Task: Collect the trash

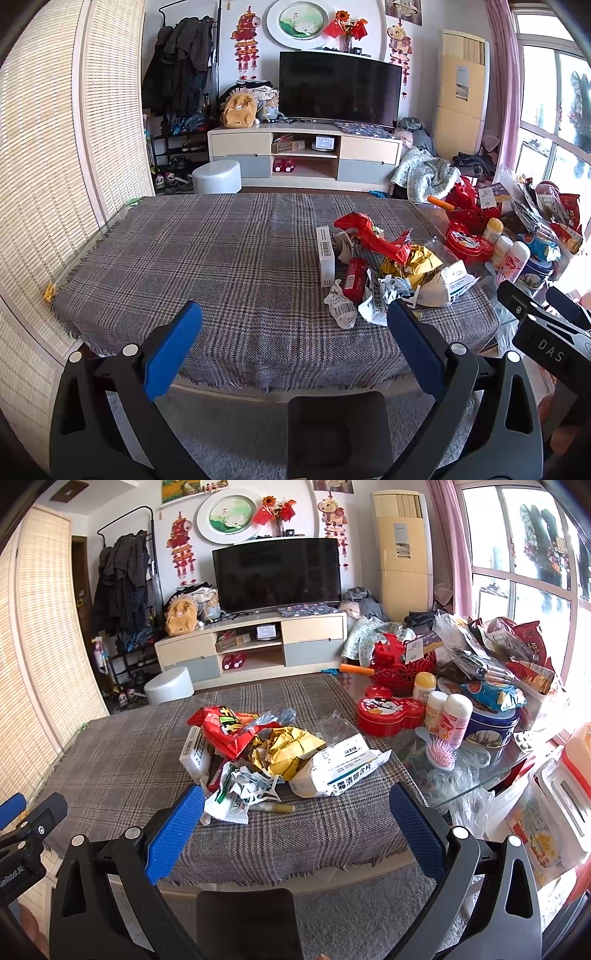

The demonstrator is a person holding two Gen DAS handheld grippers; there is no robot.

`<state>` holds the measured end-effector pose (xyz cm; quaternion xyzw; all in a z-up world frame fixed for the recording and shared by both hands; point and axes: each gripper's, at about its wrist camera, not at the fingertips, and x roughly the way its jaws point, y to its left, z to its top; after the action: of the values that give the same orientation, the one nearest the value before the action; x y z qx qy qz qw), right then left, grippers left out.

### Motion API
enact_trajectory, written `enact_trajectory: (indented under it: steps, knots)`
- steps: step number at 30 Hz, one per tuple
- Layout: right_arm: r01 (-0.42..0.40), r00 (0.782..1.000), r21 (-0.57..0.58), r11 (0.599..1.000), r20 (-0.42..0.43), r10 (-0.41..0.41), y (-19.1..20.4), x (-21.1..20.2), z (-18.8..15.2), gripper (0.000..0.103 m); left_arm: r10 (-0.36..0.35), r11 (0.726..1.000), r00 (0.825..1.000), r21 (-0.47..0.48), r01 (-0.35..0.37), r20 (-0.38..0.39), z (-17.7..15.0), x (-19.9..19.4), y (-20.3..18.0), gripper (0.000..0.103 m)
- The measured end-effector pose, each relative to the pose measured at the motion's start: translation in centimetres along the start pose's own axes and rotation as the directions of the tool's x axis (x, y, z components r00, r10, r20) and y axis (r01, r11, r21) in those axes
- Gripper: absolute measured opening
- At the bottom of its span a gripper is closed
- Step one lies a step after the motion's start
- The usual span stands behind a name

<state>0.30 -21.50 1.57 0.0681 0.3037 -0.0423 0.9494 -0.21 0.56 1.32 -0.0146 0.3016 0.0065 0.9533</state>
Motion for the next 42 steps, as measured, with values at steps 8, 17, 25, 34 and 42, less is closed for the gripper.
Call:
enact_trajectory:
  steps: [8, 17, 25, 34, 42]
  knots:
    - [0.001, 1.000, -0.002, 1.000, 0.003, -0.001, 0.2, 0.1, -0.1, 0.100, 0.001, 1.000, 1.000, 0.000, -0.001, 0.000, 0.0, 0.0, 0.0, 0.095]
    - [0.005, 1.000, 0.001, 1.000, 0.000, -0.005, 0.2, 0.0, -0.1, 0.100, 0.010, 1.000, 1.000, -0.008, -0.010, -0.005, -0.4, 0.4, 0.7, 0.095]
    - [0.018, 1.000, 0.001, 1.000, -0.011, -0.018, -1.1, 0.4, 0.9, 0.100, 0.024, 1.000, 0.999, 0.017, -0.024, -0.026, -0.2, 1.9, 0.7, 0.095]
    - [0.022, 0.998, 0.025, 0.999, -0.058, -0.020, -2.8, 3.0, 4.0, 0.100, 0.034, 0.998, 0.997, 0.063, -0.029, -0.069, 2.0, 4.4, 0.1, 0.095]
    - [-0.034, 0.989, 0.077, 0.996, -0.140, 0.044, -3.5, 7.4, 5.6, 0.095, 0.046, 0.993, 0.988, 0.118, -0.029, -0.146, 2.5, 8.6, -0.9, 0.090]
